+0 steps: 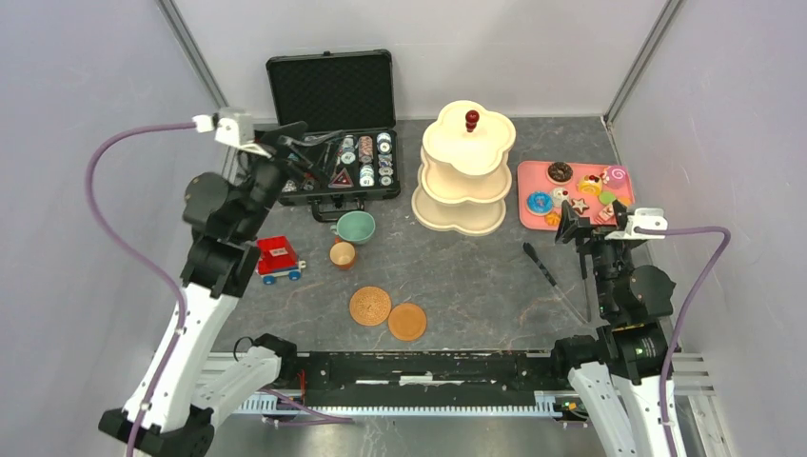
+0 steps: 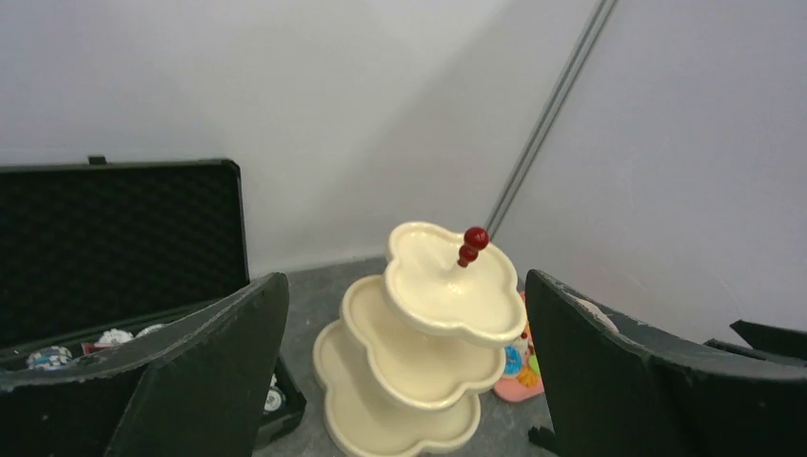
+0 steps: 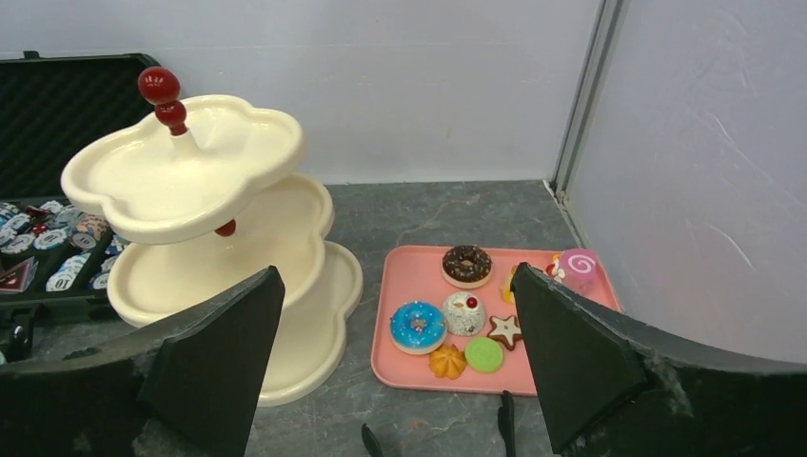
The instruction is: Serve the afternoon tea
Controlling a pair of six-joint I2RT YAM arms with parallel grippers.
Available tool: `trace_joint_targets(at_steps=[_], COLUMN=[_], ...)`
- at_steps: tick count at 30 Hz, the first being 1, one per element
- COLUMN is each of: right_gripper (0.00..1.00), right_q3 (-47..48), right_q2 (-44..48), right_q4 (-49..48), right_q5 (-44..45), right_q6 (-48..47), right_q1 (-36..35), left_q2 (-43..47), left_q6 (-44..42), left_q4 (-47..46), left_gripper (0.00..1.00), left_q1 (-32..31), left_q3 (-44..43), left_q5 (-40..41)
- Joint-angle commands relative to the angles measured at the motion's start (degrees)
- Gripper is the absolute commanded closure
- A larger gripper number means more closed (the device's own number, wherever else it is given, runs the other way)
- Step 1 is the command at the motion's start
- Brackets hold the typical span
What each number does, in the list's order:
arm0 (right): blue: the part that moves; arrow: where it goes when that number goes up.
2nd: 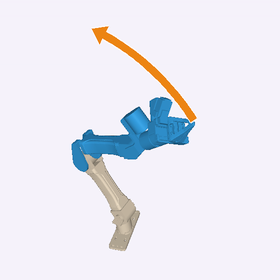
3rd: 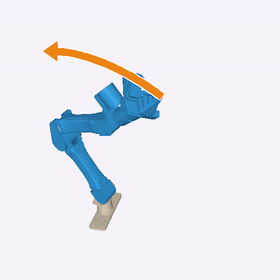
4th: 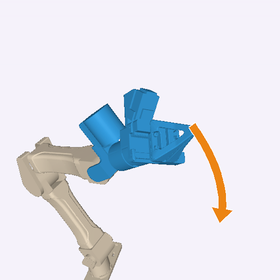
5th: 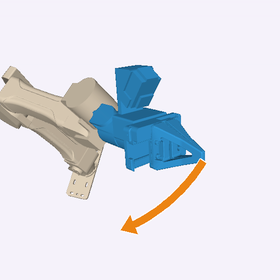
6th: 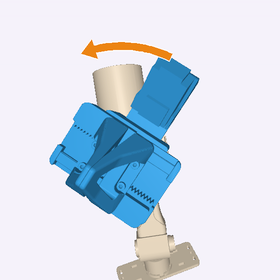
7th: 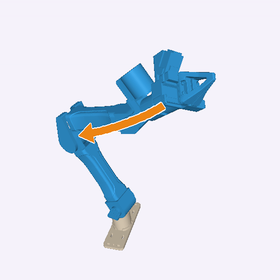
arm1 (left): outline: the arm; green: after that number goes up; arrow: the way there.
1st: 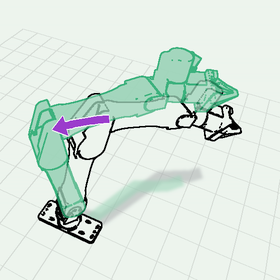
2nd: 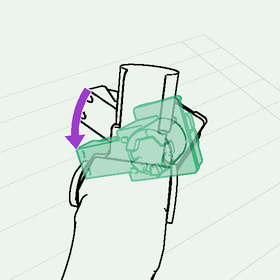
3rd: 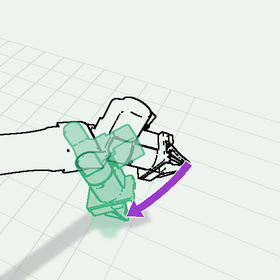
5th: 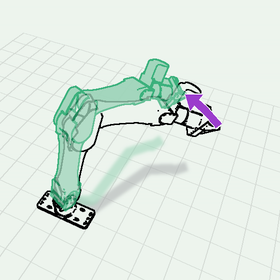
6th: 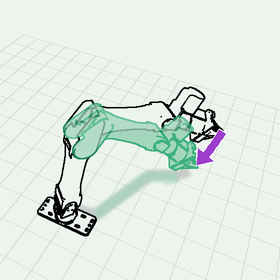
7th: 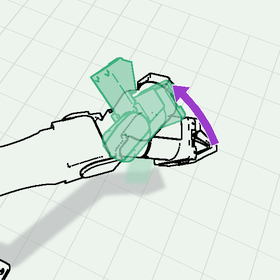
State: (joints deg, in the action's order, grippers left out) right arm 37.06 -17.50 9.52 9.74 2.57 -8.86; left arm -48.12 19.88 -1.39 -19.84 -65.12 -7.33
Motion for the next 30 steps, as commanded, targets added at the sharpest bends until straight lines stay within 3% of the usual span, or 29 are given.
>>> trace_joint_targets(at_steps=[1, 10, 19, 24, 30], right_gripper=[0.02, 0.02, 0.02, 0.02, 0.02], right_q3=[0.0, -0.24, -4.44, -2.19, -2.49], right_q2=[-2.41, -12.6, -19.39, -27.9, -36.03], right_q4=[-0.55, 4.15, 1.66, 4.76, -3.07], right_q5=[3.67, 3.58, 3.31, 6.54, 13.37], right_q6=[1.5, 2.12, 5.61, 10.58, 20.48], right_q1=[0.15, 0.16, 0.16, 0.44, 2.98], left_q2=[-4.22, -6.69, -5.82, -5.73, -5.42], left_q6=[-1.33, -7.35, -9.24, -7.63, -7.22], left_q4=[0.93, 5.96, 6.23, 5.26, 5.83], left_gripper=[0.0, 0.0, 0.0, 0.0, 0.0], left_q1=[-2.06, -7.14, -13.5, -14.27, -14.36], left_q3=[-0.59, 2.55, 4.7, 5.01, 4.58], left_q5=[-2.93, -0.17, 3.07, 2.03, 2.18])
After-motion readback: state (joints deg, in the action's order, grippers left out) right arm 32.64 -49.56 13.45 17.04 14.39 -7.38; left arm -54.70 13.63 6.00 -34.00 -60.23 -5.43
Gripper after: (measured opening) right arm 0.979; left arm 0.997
